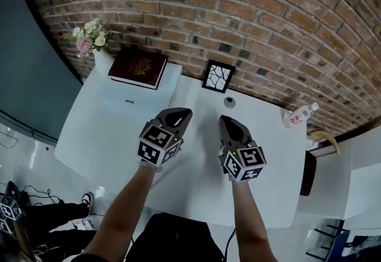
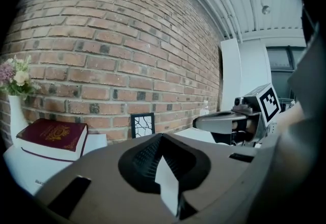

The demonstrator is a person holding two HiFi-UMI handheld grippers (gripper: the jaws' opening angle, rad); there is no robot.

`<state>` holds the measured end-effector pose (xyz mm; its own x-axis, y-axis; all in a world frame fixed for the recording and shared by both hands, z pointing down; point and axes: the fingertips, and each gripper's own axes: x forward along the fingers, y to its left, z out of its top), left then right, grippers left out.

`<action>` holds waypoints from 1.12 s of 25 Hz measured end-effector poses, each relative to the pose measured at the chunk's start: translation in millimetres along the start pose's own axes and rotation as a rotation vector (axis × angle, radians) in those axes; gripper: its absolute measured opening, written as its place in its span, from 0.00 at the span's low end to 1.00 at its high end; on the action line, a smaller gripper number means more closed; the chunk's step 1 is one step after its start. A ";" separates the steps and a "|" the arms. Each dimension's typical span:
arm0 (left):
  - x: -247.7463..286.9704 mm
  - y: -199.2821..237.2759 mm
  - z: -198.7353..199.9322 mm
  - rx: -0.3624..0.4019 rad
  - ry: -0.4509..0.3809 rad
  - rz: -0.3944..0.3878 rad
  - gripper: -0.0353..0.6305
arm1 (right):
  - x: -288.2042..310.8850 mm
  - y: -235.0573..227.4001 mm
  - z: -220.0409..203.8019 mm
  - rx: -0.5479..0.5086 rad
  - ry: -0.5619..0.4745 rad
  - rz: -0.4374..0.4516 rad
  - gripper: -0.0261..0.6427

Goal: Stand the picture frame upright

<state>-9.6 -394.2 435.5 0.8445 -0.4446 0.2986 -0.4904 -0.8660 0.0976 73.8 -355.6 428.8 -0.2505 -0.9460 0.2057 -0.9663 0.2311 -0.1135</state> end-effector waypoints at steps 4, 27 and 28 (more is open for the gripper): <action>-22.5 -17.5 -9.4 0.019 0.013 -0.016 0.07 | -21.3 20.9 -2.5 -0.015 -0.002 0.006 0.05; -140.9 -78.5 9.2 -0.057 -0.219 -0.049 0.07 | -130.8 94.5 0.5 -0.041 -0.040 -0.003 0.05; -145.5 -80.5 9.3 -0.060 -0.226 -0.048 0.07 | -133.8 98.0 0.4 -0.046 -0.040 -0.001 0.04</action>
<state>-91.1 -262.0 375.4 0.8904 -0.4494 0.0729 -0.4552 -0.8751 0.1646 12.7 -206.4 389.8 -0.2474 -0.9545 0.1666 -0.9686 0.2391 -0.0683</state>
